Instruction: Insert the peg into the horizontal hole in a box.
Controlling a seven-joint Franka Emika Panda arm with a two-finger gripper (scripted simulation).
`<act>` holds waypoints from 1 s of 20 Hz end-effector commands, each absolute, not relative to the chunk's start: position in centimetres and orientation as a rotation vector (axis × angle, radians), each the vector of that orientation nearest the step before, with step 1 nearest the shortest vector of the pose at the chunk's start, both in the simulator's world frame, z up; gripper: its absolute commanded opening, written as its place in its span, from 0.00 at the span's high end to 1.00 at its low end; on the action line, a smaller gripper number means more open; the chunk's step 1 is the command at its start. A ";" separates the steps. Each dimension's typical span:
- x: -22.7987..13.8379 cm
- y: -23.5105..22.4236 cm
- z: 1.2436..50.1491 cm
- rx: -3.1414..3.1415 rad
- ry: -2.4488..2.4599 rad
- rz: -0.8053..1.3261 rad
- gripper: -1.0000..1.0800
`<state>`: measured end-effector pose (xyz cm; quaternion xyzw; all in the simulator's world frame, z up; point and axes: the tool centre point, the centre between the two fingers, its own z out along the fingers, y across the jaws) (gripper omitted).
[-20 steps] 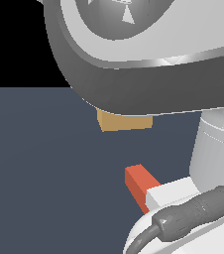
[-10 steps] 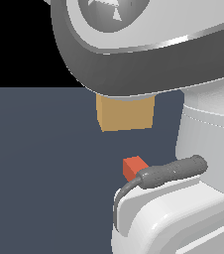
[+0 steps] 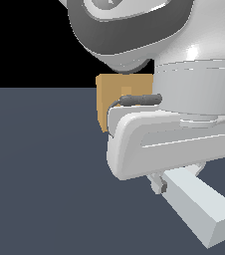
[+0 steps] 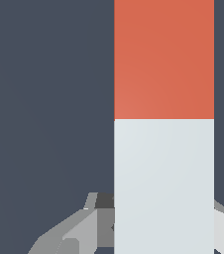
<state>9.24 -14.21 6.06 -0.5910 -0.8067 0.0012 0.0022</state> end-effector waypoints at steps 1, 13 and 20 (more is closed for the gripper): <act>9.2 -11.8 7.5 -1.869 -2.525 0.000 1.00; 8.9 -0.2 13.3 -1.932 -2.477 0.000 1.00; 9.3 5.6 16.2 -1.963 -2.453 0.000 1.00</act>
